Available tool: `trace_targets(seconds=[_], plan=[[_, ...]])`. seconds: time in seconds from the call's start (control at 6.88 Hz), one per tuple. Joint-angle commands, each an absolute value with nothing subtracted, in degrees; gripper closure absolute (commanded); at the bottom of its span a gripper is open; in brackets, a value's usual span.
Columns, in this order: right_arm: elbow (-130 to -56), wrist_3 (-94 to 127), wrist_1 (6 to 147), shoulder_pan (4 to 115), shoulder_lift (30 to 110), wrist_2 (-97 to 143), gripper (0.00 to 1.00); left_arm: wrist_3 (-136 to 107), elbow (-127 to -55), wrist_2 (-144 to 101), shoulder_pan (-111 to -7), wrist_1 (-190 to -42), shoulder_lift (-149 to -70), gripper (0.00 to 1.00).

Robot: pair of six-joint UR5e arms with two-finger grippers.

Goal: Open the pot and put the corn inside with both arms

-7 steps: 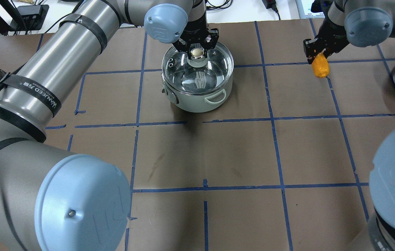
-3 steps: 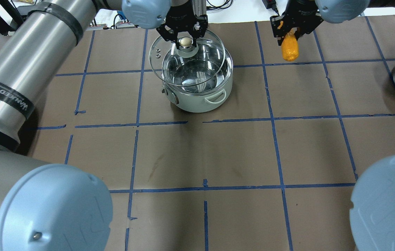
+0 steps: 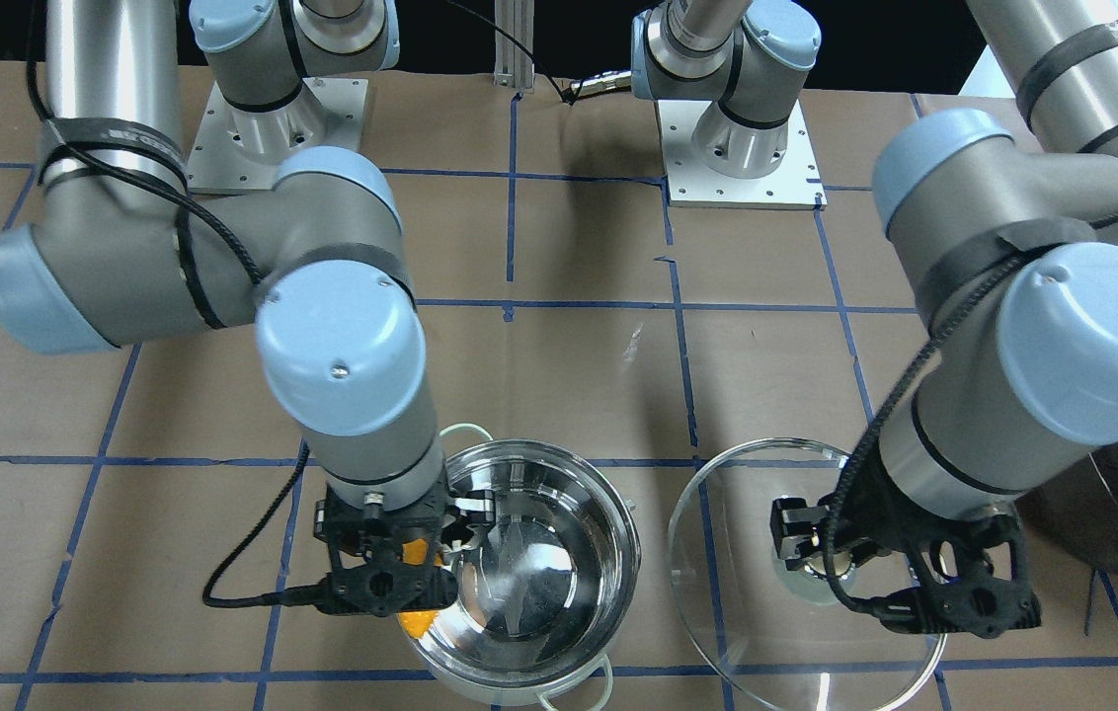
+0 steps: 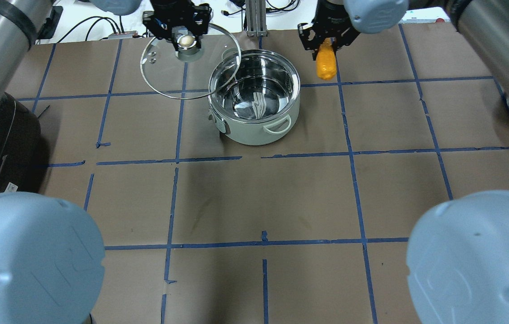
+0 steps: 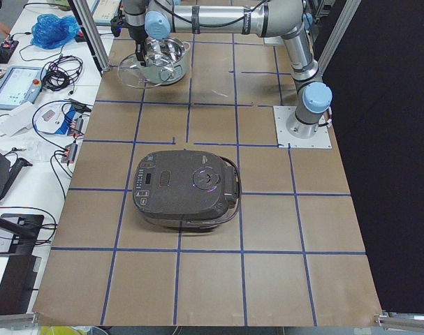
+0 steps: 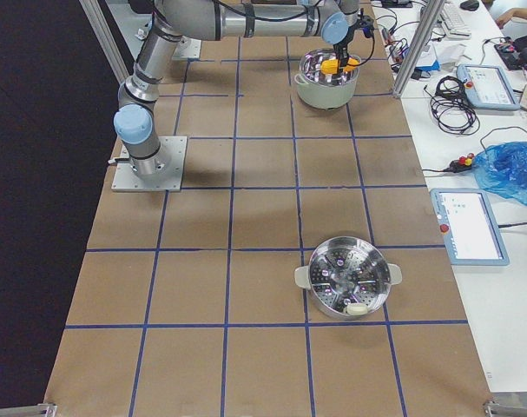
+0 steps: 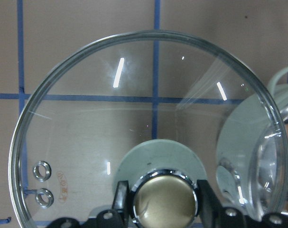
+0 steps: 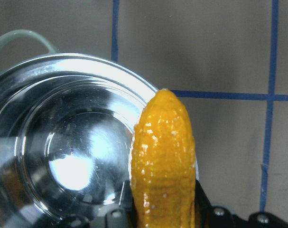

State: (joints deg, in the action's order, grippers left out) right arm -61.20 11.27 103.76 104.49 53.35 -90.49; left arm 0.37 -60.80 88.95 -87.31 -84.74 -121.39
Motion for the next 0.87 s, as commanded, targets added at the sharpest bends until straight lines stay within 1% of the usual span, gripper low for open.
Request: trace_targets(seconds=[0.0, 0.15, 0.44, 0.73], plan=[[-59.85, 13.62, 107.72, 108.44, 49.06, -90.52, 0.94, 3.51, -65.98, 88.95, -84.81, -79.06, -122.52, 0.99], [-60.64, 13.54, 108.1, 109.5, 47.65, -91.05, 0.94, 3.69, -69.83, 89.12, -84.55, -76.58, -122.61, 0.99], [-63.53, 12.66, 108.98, 109.6, 47.03, -91.23, 0.92, 5.44, -73.29, 90.35, -82.8, -74.44, -123.3, 0.99], [-64.16, 12.74, 110.83, 109.51, 46.23, -91.32, 0.91, 6.24, -77.23, 89.74, -80.69, -67.45, -125.15, 0.99]])
